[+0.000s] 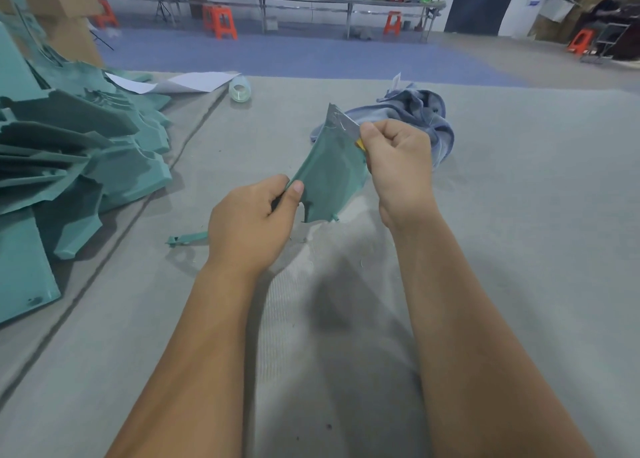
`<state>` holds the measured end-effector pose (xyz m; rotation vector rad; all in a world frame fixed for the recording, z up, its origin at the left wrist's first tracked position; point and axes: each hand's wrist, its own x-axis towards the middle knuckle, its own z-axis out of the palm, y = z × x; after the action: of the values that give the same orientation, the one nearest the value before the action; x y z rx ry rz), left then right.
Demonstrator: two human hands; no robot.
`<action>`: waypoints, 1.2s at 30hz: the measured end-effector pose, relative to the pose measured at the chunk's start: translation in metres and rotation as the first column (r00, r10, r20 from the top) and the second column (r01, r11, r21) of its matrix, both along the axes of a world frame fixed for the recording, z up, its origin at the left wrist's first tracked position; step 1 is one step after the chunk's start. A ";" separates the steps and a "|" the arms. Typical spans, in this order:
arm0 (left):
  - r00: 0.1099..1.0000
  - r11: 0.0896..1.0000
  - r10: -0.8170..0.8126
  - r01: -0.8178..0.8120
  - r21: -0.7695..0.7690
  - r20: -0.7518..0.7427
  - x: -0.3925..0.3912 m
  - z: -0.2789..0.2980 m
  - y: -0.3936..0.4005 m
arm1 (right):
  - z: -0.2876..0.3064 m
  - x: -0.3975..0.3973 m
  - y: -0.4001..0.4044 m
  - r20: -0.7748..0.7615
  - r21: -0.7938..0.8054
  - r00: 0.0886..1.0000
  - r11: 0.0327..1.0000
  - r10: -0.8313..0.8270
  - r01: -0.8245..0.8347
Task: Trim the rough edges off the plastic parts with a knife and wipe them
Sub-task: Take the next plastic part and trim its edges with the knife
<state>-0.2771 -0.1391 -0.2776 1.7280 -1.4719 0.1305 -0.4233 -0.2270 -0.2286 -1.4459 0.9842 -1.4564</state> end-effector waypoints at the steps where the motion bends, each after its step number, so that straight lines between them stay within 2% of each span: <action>1: 1.000 1.000 0.000 0.000 0.006 0.001 0.000 0.000 0.000 | 0.000 -0.001 0.000 0.021 0.008 1.000 1.000 0.008 -0.008; 7: 0.998 0.999 -0.035 0.035 0.004 0.053 0.005 0.003 -0.001 | 0.003 -0.016 0.005 0.201 0.047 0.962 0.980 0.183 -0.196; 14: 0.994 0.995 -0.094 0.092 0.036 0.054 0.002 0.008 0.002 | 0.007 -0.025 0.017 0.216 0.004 0.941 0.964 0.260 -0.268; 16: 0.994 0.996 -0.085 0.082 0.038 0.071 -0.001 0.008 0.002 | 0.008 -0.025 0.020 0.148 -0.040 0.939 0.951 0.310 -0.308; 19: 0.994 0.996 -0.089 0.087 0.035 0.063 -0.003 0.007 0.000 | 0.006 -0.014 0.027 -0.041 -0.030 0.940 0.940 0.338 -0.340; 24: 0.995 0.995 -0.092 0.091 0.030 0.030 -0.003 0.006 -0.001 | 0.001 0.002 0.033 -0.214 -0.016 0.943 0.965 0.253 -0.262; 32: 0.997 0.998 -0.065 0.066 0.005 -0.031 -0.005 0.002 -0.002 | 0.001 0.006 0.031 -0.236 -0.079 0.965 0.987 0.119 -0.141; 36: 0.997 0.997 -0.079 0.079 0.008 -0.022 -0.006 0.004 0.000 | 0.007 -0.002 0.022 -0.164 -0.112 0.986 0.994 -0.017 -0.001</action>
<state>-0.2830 -0.1387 -0.2736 1.6705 -1.5250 0.0631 -0.4255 -0.2049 -0.2213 -1.6668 1.0231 -1.4345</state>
